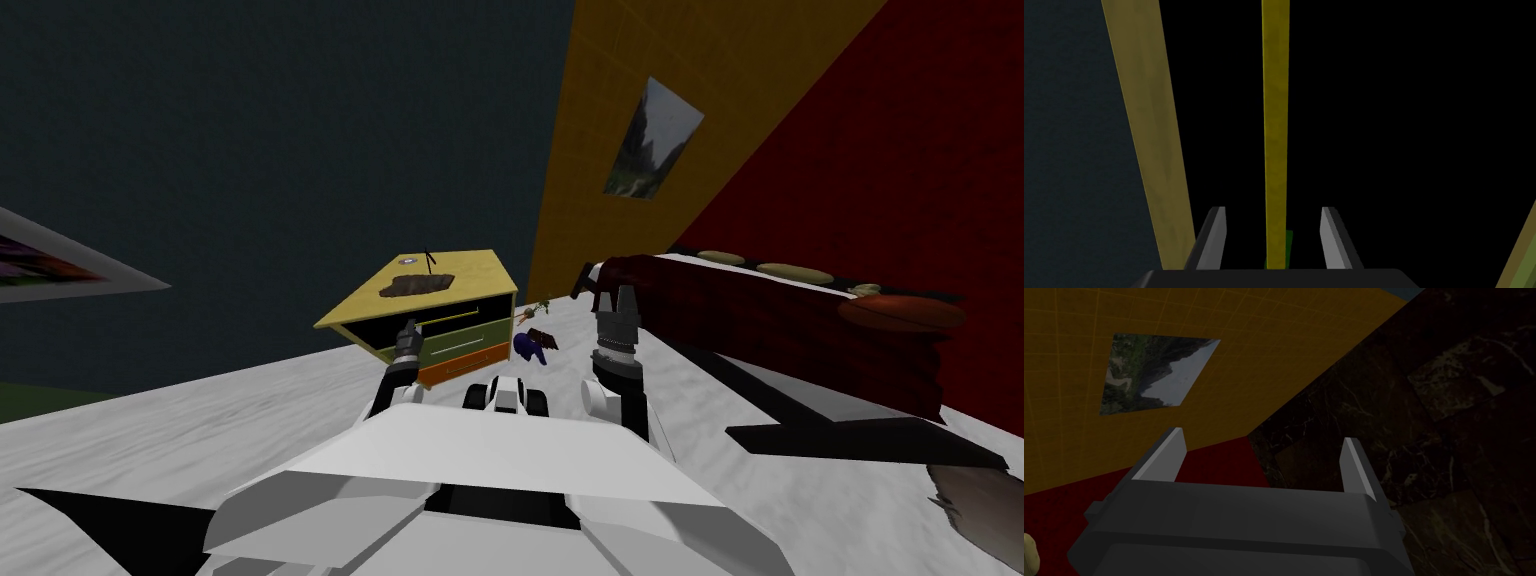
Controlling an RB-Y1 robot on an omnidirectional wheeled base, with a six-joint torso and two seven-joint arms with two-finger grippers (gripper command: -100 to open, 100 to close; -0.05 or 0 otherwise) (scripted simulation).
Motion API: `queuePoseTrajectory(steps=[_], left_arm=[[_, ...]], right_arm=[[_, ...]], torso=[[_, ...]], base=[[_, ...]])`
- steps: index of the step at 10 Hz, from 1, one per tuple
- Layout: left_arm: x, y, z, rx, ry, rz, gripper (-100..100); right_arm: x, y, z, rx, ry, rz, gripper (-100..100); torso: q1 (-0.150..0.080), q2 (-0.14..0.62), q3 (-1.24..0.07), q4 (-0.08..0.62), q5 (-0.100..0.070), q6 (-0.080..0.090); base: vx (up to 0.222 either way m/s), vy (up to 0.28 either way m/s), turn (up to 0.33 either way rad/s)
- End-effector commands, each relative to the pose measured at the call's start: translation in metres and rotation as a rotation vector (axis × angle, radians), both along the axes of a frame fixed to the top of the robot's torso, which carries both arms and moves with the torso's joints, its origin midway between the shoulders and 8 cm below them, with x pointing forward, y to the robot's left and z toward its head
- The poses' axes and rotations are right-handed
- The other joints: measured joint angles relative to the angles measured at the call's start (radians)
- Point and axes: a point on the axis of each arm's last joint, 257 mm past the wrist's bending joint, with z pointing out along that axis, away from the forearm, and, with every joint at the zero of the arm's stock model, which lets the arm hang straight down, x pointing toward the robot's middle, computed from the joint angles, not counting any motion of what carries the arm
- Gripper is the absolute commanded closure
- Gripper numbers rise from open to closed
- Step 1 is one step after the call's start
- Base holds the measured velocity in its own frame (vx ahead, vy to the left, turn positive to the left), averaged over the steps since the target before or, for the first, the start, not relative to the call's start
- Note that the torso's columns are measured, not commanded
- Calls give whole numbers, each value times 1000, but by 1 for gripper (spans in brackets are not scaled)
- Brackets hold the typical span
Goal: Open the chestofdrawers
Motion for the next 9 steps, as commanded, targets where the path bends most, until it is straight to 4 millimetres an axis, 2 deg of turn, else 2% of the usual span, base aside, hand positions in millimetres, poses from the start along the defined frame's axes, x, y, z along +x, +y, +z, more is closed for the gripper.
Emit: queuePoseTrajectory(steps=[1, 4, 6, 9], left_arm=[[-4, 0, 4, 0, -4, -2, 100], [-8, 0, 11, 1, -10, -5, 100], [-11, -2, 3, -8, 8, -6, 100], [-16, -4, 9, -2, -3, -9, 100]], right_arm=[[0, 0, 0, 0, 0, 0, 0], [0, 0, 0, 0, 0, 0, 0], [0, 0, 0, 0, 0, 0, 0], [0, 0, 0, 0, 0, 0, 0]], torso=[[0, -1, 0, 1, -1, 0], [-1, 3, 1, 3, -4, -3], [1, -4, -3, 3, -5, -2], [0, 2, 1, 3, -3, -2]], base=[[-123, -48, -3], [-169, -84, 9], [-86, -45, -1], [-155, -53, 7]])
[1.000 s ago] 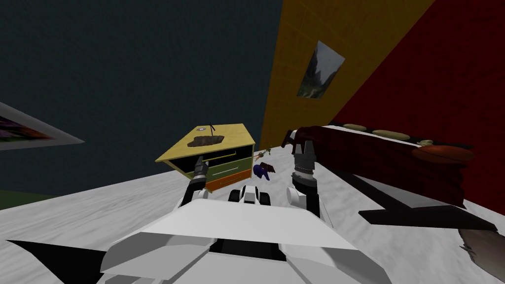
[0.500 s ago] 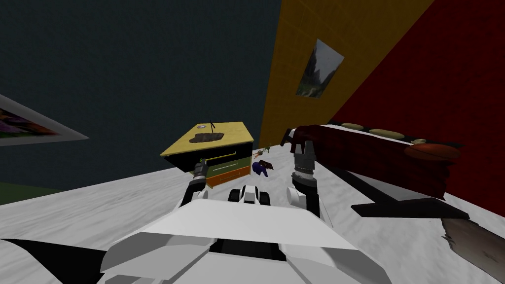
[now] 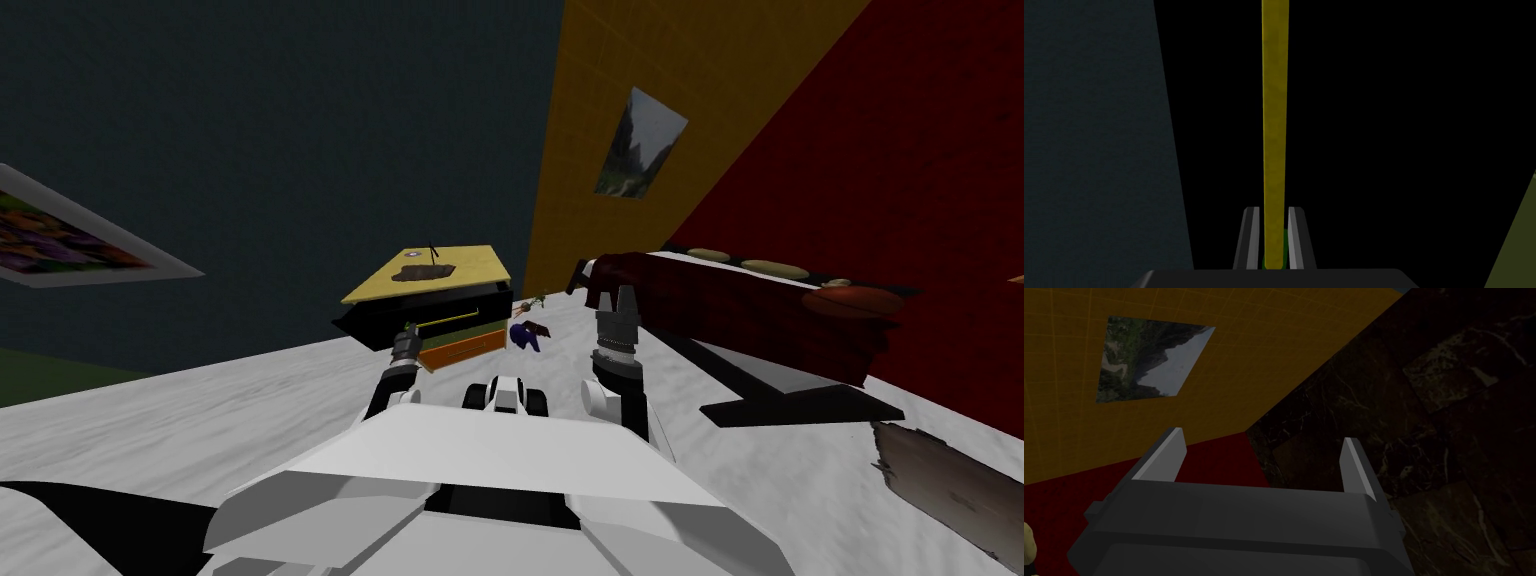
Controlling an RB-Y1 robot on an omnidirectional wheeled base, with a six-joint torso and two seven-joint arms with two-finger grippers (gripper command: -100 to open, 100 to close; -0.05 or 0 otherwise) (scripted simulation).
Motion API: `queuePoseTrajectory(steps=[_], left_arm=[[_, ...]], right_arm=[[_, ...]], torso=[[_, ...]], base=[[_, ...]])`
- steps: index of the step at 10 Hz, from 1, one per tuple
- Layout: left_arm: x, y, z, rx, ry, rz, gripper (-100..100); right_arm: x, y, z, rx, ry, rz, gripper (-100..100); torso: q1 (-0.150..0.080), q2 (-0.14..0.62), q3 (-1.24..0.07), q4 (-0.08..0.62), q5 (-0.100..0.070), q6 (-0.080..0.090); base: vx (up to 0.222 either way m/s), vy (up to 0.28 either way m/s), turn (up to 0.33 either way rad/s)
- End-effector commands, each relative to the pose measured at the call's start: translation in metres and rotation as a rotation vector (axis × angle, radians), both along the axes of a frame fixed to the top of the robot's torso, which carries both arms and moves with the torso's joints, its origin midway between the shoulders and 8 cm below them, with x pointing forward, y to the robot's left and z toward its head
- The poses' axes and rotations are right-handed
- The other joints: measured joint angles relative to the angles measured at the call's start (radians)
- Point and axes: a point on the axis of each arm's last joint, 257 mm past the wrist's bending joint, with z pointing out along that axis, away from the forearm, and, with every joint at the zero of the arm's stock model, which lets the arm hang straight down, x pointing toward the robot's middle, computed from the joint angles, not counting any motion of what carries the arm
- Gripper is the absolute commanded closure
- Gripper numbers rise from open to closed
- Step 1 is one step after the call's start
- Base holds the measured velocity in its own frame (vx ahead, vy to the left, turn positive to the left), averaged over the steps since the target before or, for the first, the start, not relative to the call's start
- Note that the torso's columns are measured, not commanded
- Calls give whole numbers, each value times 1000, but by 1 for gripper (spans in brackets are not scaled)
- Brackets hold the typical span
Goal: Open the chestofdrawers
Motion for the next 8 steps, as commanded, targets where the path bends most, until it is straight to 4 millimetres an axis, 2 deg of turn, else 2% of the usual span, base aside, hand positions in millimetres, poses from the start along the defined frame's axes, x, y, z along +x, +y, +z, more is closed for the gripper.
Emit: queuePoseTrajectory(steps=[1, 3, 7, 8], left_arm=[[-5, 0, 10, 14, -19, -2, 100], [-8, -3, 2, 3, -4, -5, 100], [-15, -5, 11, 14, -23, -7, 100], [-18, -2, 10, -1, -3, -3, -100]], right_arm=[[0, 0, 0, 0, 0, 0, 0], [0, 0, 0, 0, 0, 0, 0], [0, 0, 0, 0, 0, 0, 0], [0, 0, 0, 0, 0, 0, 0]], torso=[[0, 0, 0, 0, -1, -1], [2, -4, -2, 1, -1, -1], [0, 0, -1, 1, -2, -1], [-1, 1, 0, 1, -2, -1]], base=[[-195, -80, 10], [-98, -45, 3], [-146, -72, 22], [-57, -42, -17]])
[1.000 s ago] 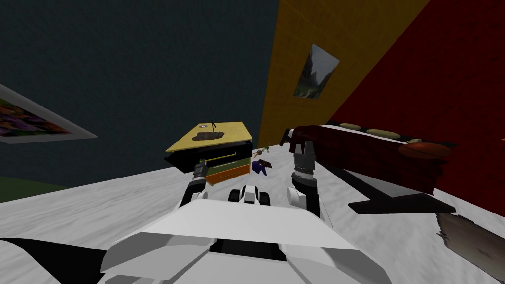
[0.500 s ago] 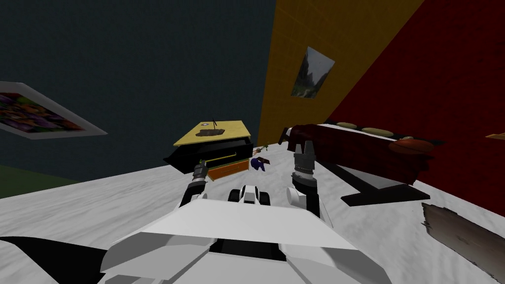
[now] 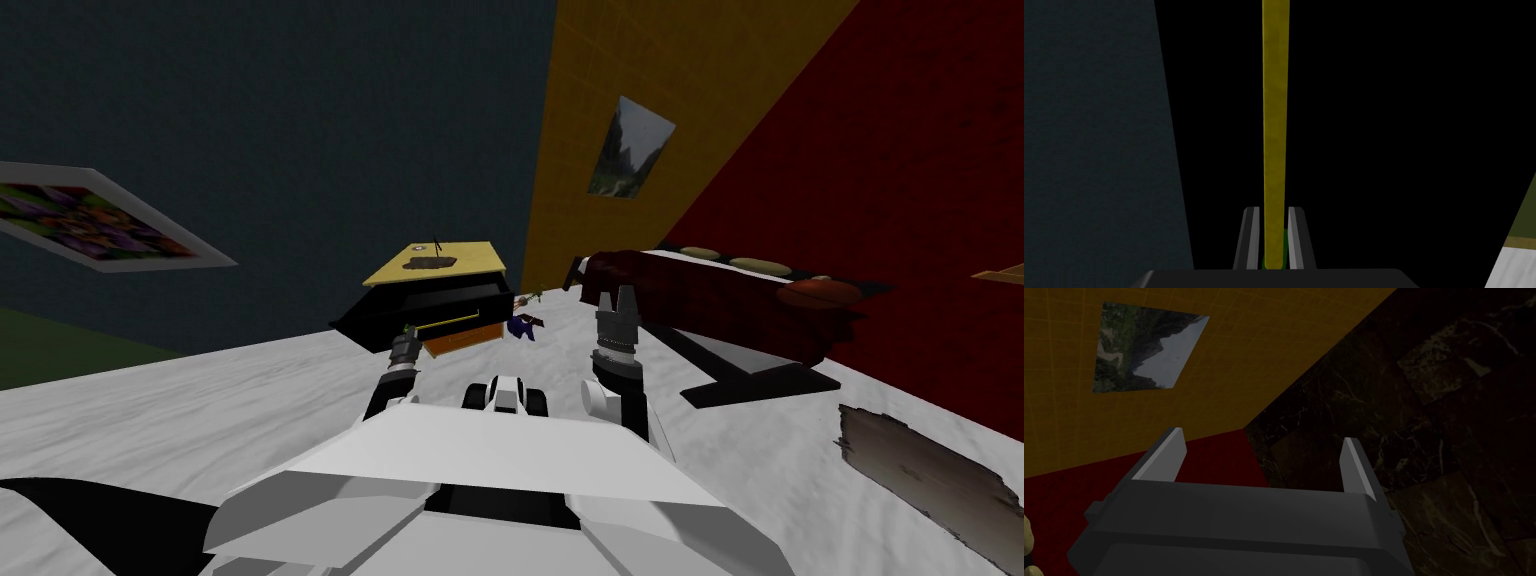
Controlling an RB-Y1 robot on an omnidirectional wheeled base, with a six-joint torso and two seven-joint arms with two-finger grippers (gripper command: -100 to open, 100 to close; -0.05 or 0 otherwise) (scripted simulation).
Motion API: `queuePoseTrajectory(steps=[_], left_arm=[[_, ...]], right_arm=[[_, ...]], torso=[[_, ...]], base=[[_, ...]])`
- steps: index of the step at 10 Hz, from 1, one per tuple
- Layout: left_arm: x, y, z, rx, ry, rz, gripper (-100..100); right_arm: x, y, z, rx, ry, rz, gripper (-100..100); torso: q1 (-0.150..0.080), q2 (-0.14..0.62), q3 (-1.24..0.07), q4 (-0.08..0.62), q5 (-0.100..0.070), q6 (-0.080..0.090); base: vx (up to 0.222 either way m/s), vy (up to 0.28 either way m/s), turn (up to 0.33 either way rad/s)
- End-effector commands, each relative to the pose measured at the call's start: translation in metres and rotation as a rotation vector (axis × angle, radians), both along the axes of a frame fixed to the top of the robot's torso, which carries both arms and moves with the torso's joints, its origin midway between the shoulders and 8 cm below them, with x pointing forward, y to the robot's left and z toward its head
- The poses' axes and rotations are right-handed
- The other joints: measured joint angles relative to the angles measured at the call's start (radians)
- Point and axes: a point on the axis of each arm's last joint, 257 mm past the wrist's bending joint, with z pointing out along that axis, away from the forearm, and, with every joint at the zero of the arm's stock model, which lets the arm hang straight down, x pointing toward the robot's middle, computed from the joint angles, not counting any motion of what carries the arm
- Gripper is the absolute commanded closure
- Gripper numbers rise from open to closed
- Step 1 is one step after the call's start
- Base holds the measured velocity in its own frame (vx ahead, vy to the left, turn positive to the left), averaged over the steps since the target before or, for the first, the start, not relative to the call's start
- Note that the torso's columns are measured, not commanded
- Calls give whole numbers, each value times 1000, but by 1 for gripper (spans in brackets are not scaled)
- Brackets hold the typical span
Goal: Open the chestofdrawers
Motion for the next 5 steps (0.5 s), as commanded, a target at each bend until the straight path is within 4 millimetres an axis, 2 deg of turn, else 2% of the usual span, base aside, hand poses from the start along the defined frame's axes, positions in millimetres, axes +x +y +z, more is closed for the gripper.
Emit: queuePoseTrajectory(steps=[1, 5], left_arm=[[-9, 6, 13, -4, 3, 8, -100], [-17, 10, 30, -6, -1, 11, -100]], right_arm=[[0, 0, 0, 0, 0, 0, 0], [0, 0, 0, 0, 0, 0, 0]], torso=[[3, -7, -3, -3, 3, 2], [3, -8, -4, -5, 5, 4]], base=[[31, 5, -41], [37, 1, -11]])
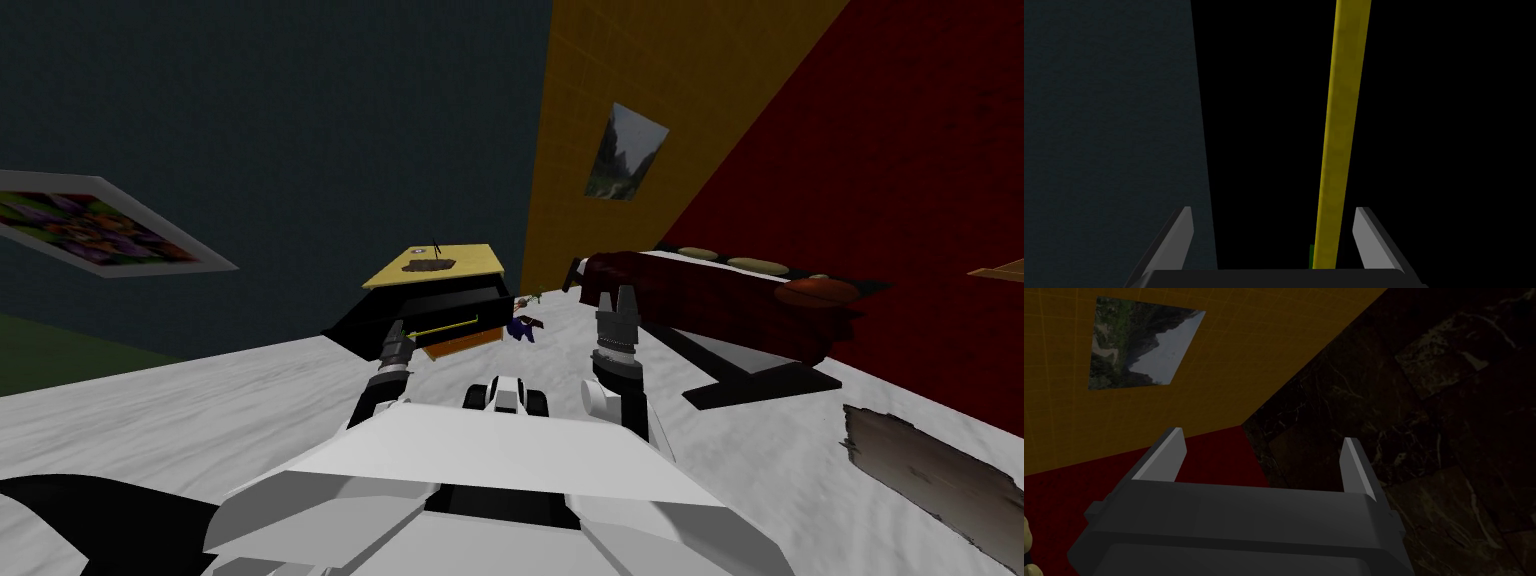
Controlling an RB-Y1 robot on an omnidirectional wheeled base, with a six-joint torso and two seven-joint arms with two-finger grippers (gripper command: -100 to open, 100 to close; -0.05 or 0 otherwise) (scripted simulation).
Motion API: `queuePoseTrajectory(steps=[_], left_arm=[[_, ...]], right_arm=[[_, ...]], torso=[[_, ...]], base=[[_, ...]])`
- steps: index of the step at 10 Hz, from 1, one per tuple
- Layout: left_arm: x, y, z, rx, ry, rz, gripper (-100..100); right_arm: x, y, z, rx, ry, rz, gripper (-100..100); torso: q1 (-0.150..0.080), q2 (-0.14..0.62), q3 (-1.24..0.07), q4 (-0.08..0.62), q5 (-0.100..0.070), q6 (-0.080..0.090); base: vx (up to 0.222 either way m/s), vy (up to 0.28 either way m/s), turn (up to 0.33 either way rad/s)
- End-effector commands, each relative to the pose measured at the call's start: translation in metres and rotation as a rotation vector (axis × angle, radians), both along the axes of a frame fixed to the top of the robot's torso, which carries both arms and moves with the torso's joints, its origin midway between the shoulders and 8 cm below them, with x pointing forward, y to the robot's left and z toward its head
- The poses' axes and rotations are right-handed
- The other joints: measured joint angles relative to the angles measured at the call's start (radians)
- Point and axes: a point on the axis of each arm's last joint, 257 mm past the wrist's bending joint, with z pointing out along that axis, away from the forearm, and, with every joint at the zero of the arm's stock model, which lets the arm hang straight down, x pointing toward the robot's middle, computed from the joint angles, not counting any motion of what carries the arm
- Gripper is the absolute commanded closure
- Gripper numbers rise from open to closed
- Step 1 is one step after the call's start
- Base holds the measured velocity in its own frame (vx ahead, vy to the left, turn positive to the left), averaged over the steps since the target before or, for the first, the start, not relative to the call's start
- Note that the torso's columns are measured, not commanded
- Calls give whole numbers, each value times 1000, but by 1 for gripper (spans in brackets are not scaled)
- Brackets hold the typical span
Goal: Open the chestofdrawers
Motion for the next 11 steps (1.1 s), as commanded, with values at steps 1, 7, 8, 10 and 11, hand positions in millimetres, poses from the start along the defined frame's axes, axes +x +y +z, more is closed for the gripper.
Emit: queuePoseTrajectory(steps=[1, 7, 8, 10, 11], left_arm=[[-7, 3, 14, -2, 0, 3, -100], [-16, 5, 19, -15, 23, 6, 0], [-16, 5, 17, -17, 27, 7, 0], [-17, 5, 15, -19, 31, 7, 0], [-17, 5, 15, -20, 32, 8, 0]], right_arm=[[0, 0, 0, 0, 0, 0, 0], [0, 0, 0, 0, 0, 0, 0], [0, 0, 0, 0, 0, 0, 0], [0, 0, 0, 0, 0, 0, 0], [0, 0, 0, 0, 0, 0, 0]], torso=[[-1, 2, 1, 0, 0, 0], [-3, 4, 2, 3, -3, 0], [-2, 3, 1, 2, -2, 0], [-1, 1, 0, 1, -1, 0], [-1, 1, 0, 1, -1, 0]], base=[[20, -7, -17], [9, -3, -13], [0, 0, 0], [0, 0, 0], [0, 0, 0]])
